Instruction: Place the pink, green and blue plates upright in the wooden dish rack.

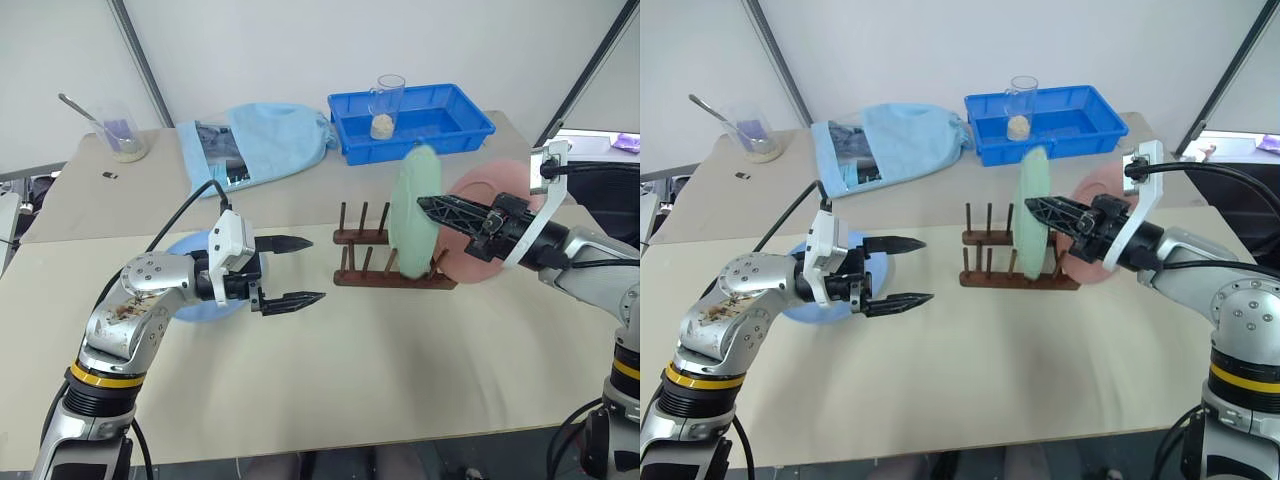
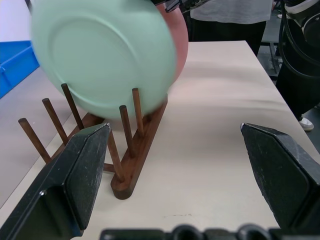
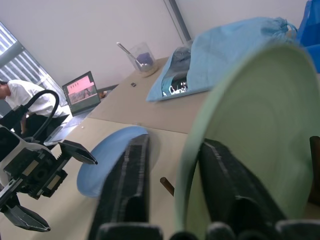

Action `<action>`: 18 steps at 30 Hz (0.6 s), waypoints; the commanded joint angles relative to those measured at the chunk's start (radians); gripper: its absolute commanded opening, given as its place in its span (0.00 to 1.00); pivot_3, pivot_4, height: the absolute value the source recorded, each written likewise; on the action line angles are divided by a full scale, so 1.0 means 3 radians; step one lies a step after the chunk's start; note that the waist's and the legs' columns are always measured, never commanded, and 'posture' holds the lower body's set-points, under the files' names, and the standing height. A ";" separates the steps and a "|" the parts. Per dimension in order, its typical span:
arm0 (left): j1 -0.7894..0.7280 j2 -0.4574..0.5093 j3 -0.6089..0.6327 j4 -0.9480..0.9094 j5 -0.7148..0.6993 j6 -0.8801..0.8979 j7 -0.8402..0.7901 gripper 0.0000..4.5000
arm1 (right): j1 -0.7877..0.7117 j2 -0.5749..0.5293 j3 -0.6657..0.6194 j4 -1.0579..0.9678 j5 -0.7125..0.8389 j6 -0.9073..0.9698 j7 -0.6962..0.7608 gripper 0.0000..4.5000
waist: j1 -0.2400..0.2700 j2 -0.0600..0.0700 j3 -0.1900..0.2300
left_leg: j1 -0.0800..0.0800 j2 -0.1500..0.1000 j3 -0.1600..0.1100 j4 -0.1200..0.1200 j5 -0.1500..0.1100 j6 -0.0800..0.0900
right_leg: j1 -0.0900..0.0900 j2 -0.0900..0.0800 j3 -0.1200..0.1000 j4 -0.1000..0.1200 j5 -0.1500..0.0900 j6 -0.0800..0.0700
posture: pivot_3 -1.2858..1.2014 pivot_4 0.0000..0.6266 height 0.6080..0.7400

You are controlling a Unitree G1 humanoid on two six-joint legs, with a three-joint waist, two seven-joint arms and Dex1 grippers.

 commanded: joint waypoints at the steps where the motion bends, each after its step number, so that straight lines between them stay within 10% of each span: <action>1: -0.0010 -0.0001 0.0013 -0.0095 -0.0005 -0.0050 0.0017 1.00 | -0.0129 -0.0163 -0.0116 -0.0044 -0.0154 -0.0108 0.0026 0.71 | 0.0003 0.0000 0.0000 | 0.0000 0.0000 0.0000 0.0000 0.0000 0.0000 | 0.0000 0.0000 0.0000 0.0000 0.0000 0.0000 | 0.52 0.24 1.00; 5: 0.0029 0.0008 0.0034 -0.0108 -0.0004 -0.0043 0.0042 1.00 | -0.0176 -0.0428 -0.0206 -0.0047 -0.0340 -0.0164 0.0270 0.99 | 0.0010 0.0000 0.0000 | 0.0000 -0.0001 0.0000 0.0000 0.0000 0.0000 | 0.0000 0.0000 -0.0001 -0.0001 0.0000 0.0000 | 0.52 0.24 1.00; 11: 0.0119 0.0035 0.0085 -0.0124 0.0007 -0.0057 0.0087 1.00 | -0.0224 -0.0910 -0.0367 0.0042 -0.0493 -0.0185 0.0870 0.99 | 0.0007 0.0000 0.0000 | -0.0001 0.0000 0.0000 -0.0001 -0.0001 0.0001 | 0.0001 0.0000 -0.0003 -0.0003 0.0000 0.0000 | 0.52 0.24 1.00; 18: 0.0442 0.0038 0.0531 -0.0305 -0.0031 0.0071 0.0599 1.00 | -0.0048 -0.1151 -0.0101 -0.0297 -0.0788 -0.0314 0.1617 0.51 | -0.0006 0.0000 0.0000 | -0.0001 0.0004 0.0002 -0.0004 -0.0001 0.0001 | -0.0002 -0.0001 -0.0001 -0.0003 0.0000 0.0000 | 0.52 0.24 1.00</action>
